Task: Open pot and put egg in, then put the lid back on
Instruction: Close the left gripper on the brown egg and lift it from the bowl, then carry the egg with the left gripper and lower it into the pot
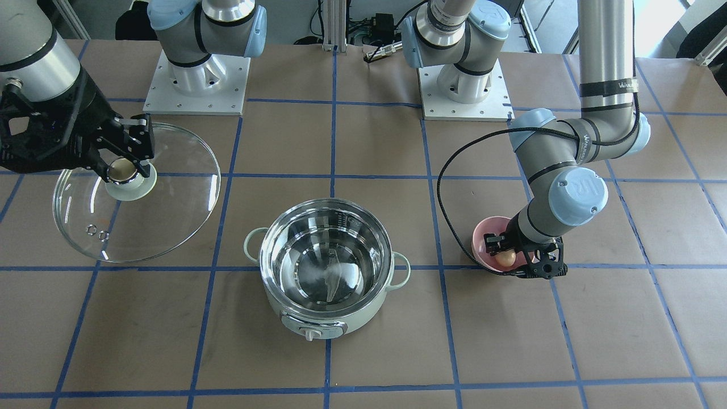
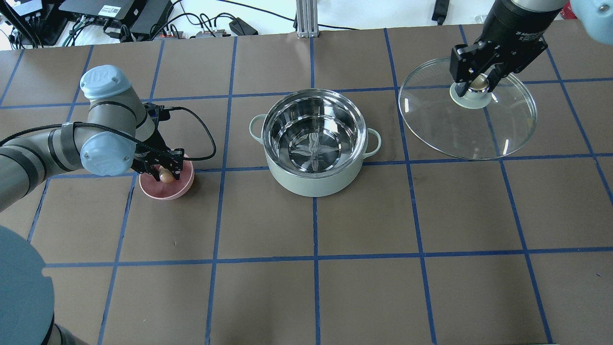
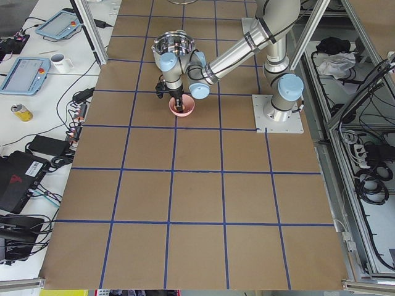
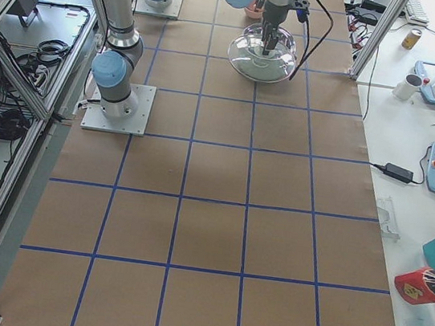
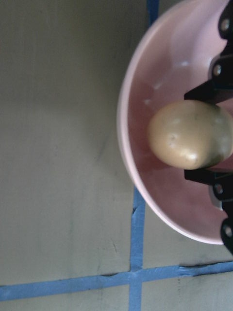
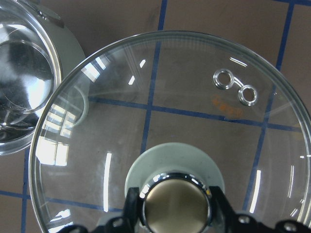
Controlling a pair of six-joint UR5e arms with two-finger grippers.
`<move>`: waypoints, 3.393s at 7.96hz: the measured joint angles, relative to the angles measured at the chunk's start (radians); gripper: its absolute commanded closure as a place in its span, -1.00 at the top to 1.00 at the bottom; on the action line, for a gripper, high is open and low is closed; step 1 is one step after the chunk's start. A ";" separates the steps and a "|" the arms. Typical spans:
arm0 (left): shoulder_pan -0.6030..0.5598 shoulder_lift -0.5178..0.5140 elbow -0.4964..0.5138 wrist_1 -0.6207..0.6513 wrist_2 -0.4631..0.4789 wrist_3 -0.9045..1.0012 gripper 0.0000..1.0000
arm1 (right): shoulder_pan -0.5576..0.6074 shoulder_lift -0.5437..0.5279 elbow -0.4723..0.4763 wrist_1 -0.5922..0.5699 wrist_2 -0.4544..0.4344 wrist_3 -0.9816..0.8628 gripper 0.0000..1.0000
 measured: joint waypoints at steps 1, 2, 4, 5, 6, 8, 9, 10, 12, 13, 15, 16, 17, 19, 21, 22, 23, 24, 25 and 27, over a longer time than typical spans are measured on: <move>0.000 0.008 0.000 -0.002 0.001 -0.003 -0.56 | 0.000 0.000 0.000 0.000 0.000 -0.001 -1.00; 0.000 0.020 0.000 -0.004 0.002 -0.005 -0.58 | 0.000 0.000 0.000 0.000 0.000 -0.001 -1.00; -0.002 0.052 0.007 -0.022 0.000 -0.012 -0.64 | 0.000 0.000 0.000 -0.001 0.002 0.000 -1.00; -0.003 0.081 0.017 -0.056 -0.003 -0.012 -0.65 | 0.000 0.000 0.000 -0.001 0.003 0.001 -1.00; -0.007 0.117 0.044 -0.106 -0.010 -0.014 -0.67 | 0.000 0.001 0.000 -0.001 0.004 0.002 -1.00; -0.053 0.182 0.140 -0.238 -0.085 -0.076 -0.68 | 0.000 0.000 0.000 -0.001 0.007 0.005 -1.00; -0.104 0.193 0.181 -0.268 -0.119 -0.138 -0.67 | 0.000 0.000 0.000 -0.001 0.007 0.006 -1.00; -0.169 0.196 0.219 -0.276 -0.154 -0.196 -0.67 | 0.000 0.000 0.000 -0.001 0.008 0.007 -1.00; -0.282 0.184 0.275 -0.254 -0.198 -0.342 -0.65 | 0.000 0.000 0.000 -0.001 0.009 0.009 -1.00; -0.341 0.167 0.287 -0.221 -0.206 -0.420 -0.65 | 0.000 0.001 0.000 -0.001 0.009 0.009 -1.00; -0.440 0.092 0.293 -0.116 -0.202 -0.511 -0.57 | 0.000 0.001 0.000 -0.001 0.010 0.009 -1.00; -0.467 0.056 0.293 -0.079 -0.200 -0.540 -0.56 | 0.000 0.001 0.000 -0.001 0.009 0.009 -1.00; -0.480 0.033 0.293 -0.056 -0.199 -0.556 -0.53 | 0.000 0.001 0.000 -0.002 0.007 0.009 -1.00; -0.492 -0.011 0.292 0.004 -0.199 -0.573 -0.53 | 0.000 0.002 0.000 -0.002 0.006 0.009 -1.00; -0.501 -0.037 0.292 0.039 -0.202 -0.576 -0.52 | 0.000 0.001 0.000 -0.001 0.004 0.010 -1.00; -0.509 -0.053 0.290 0.056 -0.201 -0.577 -0.52 | 0.000 0.001 0.000 -0.001 0.002 0.010 -1.00; -0.518 -0.066 0.289 0.068 -0.199 -0.578 -0.52 | 0.000 0.001 0.000 0.000 0.001 0.010 -1.00; -0.522 -0.077 0.288 0.076 -0.198 -0.584 -0.51 | 0.000 0.000 0.000 0.000 0.003 0.010 -1.00; -0.525 -0.091 0.286 0.089 -0.199 -0.596 -0.50 | 0.002 0.000 0.000 0.000 0.007 0.012 -1.00; -0.527 -0.115 0.285 0.112 -0.199 -0.609 -0.49 | 0.005 0.002 0.000 -0.001 0.010 0.024 -1.00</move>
